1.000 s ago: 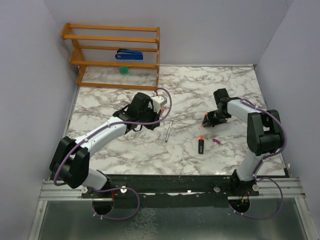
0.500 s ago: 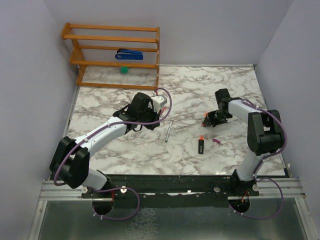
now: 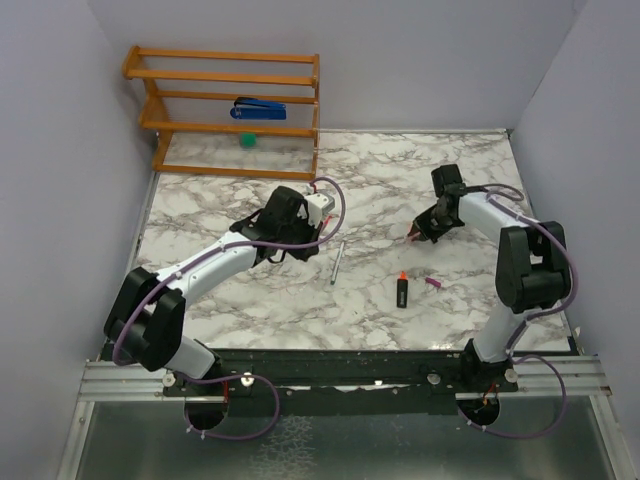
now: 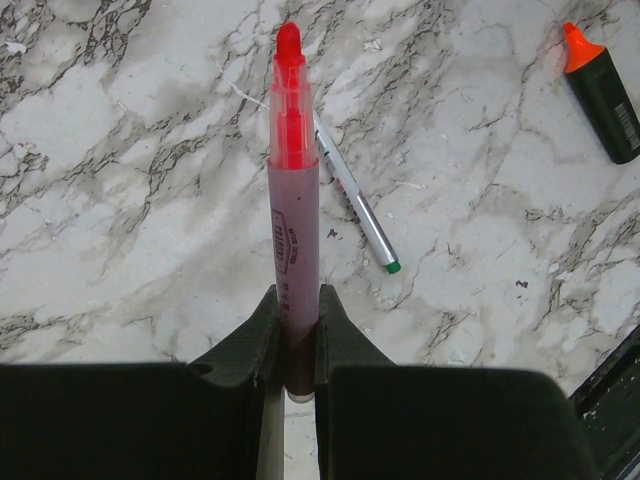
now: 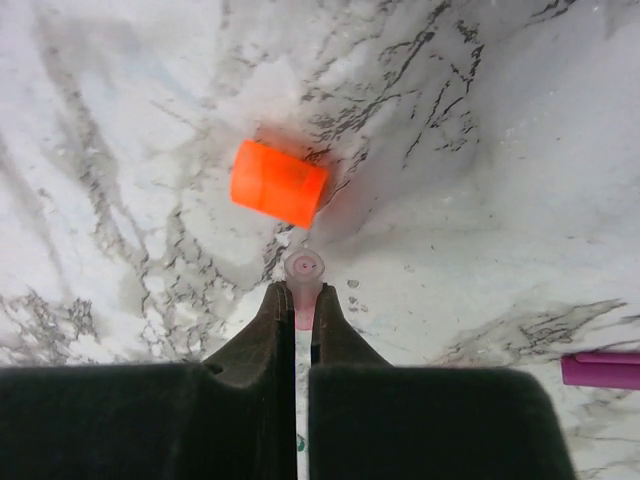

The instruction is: Insert the pens into the pen caps

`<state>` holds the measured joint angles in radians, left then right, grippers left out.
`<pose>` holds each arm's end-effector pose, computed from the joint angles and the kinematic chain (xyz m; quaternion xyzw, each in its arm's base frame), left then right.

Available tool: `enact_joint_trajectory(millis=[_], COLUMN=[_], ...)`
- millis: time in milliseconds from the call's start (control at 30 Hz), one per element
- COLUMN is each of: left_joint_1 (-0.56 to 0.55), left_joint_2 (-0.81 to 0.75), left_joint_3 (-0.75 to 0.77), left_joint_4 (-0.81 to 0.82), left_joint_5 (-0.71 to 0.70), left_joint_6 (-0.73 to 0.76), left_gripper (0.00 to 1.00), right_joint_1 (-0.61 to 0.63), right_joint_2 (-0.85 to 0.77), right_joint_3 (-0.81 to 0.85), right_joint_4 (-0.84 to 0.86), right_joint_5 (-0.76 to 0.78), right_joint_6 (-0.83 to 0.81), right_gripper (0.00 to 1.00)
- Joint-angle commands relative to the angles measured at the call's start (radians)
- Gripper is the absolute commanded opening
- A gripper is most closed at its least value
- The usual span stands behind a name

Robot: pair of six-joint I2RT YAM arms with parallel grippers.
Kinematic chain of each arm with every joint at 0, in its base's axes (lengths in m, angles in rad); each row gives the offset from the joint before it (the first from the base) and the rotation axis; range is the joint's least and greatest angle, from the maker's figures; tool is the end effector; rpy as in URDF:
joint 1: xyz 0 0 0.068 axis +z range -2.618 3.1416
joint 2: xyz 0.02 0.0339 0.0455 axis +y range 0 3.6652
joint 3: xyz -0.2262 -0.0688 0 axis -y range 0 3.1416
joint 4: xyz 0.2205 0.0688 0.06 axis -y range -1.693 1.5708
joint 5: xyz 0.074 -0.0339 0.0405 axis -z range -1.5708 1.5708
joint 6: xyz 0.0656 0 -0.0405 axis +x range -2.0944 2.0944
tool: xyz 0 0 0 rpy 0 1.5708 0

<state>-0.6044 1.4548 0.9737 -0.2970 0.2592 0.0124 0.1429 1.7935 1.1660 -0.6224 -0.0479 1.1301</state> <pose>0.2496 -0.1928 0.1929 0.3252 0.8564 -0.2257 0.3314 0.3239 0.0498 0.1208 0.4642 0.8709 0.1139 0.1144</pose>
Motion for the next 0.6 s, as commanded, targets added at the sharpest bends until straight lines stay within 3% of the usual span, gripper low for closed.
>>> enact_joint_trajectory(millis=[0,133,333,567], left_joint_1=[-0.008,-0.008,-0.008,-0.008], left_joint_2=[0.028,0.035,0.038,0.053], left_joint_3=[0.030,0.053,0.091,0.099], left_joint_4=[-0.002,0.020,0.091,0.261], left_joint_5=[-0.021,-0.012,0.072,0.219], left_joint_6=[-0.003,-0.009,-0.082,-0.210], left_gripper=[0.00,0.00,0.00,0.00], right_joint_1=[0.003,0.013,0.079,0.106], right_joint_2=[-0.127,-0.217,-0.319,-0.339], right_joint_3=[0.034,0.033,-0.034,-0.127], right_joint_4=[0.030,0.122,0.403,0.823], right_joint_5=[0.090,0.032,-0.021,-0.311], right_joint_6=[-0.119,-0.209,-0.352,-0.354], right_gripper=[0.00,0.00,0.00,0.00])
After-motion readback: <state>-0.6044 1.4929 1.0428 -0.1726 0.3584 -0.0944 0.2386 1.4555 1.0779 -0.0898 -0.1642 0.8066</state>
